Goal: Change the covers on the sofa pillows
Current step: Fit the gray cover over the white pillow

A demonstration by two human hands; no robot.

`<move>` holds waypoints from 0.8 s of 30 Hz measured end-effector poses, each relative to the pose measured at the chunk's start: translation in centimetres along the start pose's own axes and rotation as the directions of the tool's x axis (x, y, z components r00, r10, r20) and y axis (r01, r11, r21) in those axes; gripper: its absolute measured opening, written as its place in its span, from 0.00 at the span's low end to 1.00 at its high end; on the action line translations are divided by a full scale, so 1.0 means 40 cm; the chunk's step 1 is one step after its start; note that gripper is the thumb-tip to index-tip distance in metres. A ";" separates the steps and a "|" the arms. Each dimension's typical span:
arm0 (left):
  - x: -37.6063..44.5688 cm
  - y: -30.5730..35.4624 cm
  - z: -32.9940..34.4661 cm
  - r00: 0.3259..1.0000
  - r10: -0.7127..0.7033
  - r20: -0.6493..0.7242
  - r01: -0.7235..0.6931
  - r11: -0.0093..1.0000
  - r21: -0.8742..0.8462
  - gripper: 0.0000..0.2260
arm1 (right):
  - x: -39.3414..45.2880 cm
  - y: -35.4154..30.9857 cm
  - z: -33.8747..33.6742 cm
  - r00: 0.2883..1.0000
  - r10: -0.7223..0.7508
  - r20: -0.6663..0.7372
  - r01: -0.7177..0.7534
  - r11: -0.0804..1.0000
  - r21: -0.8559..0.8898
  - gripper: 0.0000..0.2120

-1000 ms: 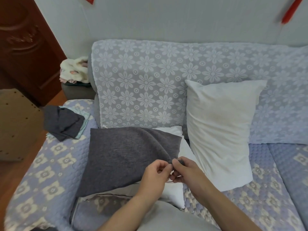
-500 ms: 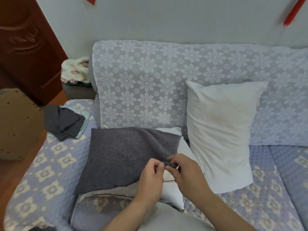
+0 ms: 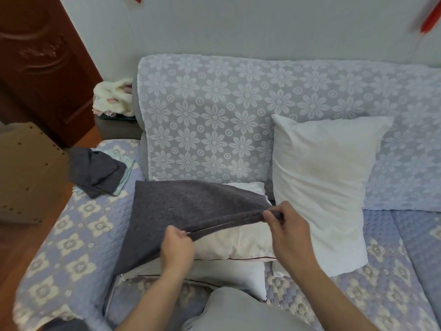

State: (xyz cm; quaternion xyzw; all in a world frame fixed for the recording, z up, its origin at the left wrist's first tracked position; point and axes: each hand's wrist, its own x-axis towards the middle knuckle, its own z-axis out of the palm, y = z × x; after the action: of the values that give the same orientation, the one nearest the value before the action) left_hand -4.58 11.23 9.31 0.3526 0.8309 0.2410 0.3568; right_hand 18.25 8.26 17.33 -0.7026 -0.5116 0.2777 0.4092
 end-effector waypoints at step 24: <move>0.113 -0.067 -0.178 0.990 0.116 -0.082 -0.120 0.991 -0.056 0.11 | 0.022 -0.090 0.503 0.767 -0.246 0.592 0.595 0.617 -0.515 0.21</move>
State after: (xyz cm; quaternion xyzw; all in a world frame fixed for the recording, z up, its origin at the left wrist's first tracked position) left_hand -13.38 11.92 10.14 0.3804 0.8141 0.3007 0.3197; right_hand 0.48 15.48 10.18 -0.5672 -0.8131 0.1235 0.0437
